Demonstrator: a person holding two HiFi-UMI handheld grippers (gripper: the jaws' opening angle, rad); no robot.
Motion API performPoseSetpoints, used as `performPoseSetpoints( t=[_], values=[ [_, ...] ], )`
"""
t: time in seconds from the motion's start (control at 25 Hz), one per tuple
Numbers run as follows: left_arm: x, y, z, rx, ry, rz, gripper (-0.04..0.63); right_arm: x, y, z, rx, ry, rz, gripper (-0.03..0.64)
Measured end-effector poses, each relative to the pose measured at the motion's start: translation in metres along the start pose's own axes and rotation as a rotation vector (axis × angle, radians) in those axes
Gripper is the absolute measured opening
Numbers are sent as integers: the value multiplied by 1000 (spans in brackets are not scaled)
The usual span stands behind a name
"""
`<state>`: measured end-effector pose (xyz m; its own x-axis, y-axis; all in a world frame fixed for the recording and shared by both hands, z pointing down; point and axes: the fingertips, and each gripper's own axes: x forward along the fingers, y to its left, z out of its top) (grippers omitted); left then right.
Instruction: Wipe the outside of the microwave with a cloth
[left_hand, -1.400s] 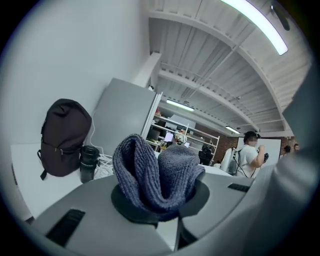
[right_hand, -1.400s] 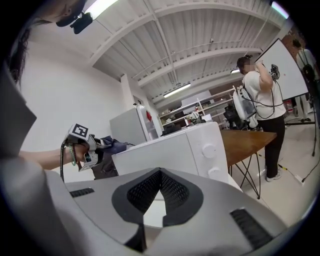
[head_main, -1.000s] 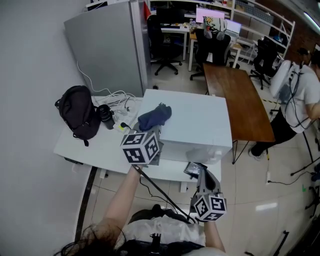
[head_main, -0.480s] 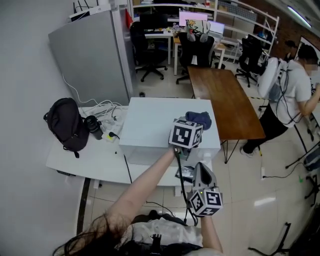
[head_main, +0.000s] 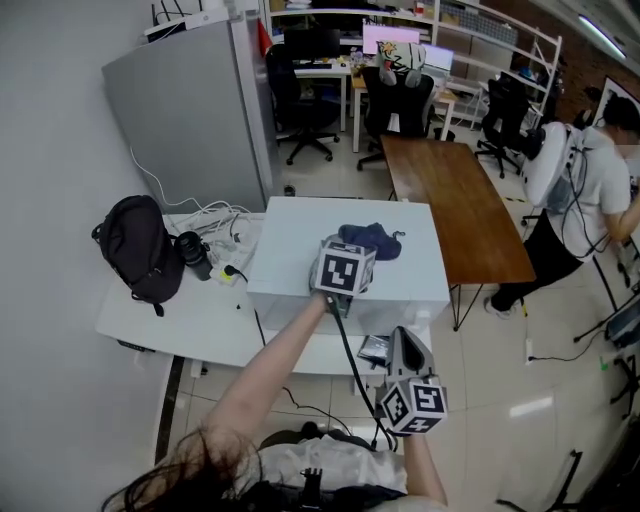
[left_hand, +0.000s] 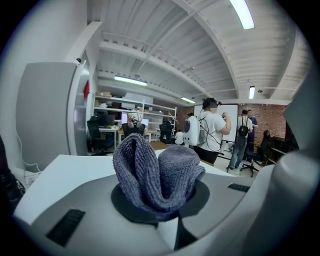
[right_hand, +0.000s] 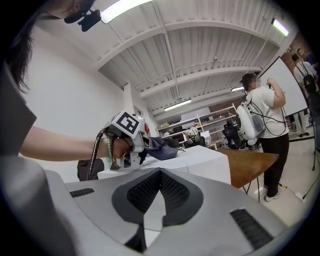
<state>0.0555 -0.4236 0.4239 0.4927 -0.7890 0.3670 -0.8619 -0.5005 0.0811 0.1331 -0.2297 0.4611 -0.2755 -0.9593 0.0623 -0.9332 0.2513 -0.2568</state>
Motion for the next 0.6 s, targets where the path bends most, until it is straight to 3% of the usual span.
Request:
performPoseSetpoints(
  t=[0.28, 0.44, 0.6],
  values=[
    [-49, 110, -11, -96, -40, 157, 49, 21, 38, -1, -17, 14, 86, 23],
    [-84, 170, -26, -107, -45, 276, 49, 32, 60, -6, -25, 25, 133, 23],
    [-109, 191, -32, -112, -30, 325, 49, 39, 75, -8, -31, 34, 161, 23]
  ],
)
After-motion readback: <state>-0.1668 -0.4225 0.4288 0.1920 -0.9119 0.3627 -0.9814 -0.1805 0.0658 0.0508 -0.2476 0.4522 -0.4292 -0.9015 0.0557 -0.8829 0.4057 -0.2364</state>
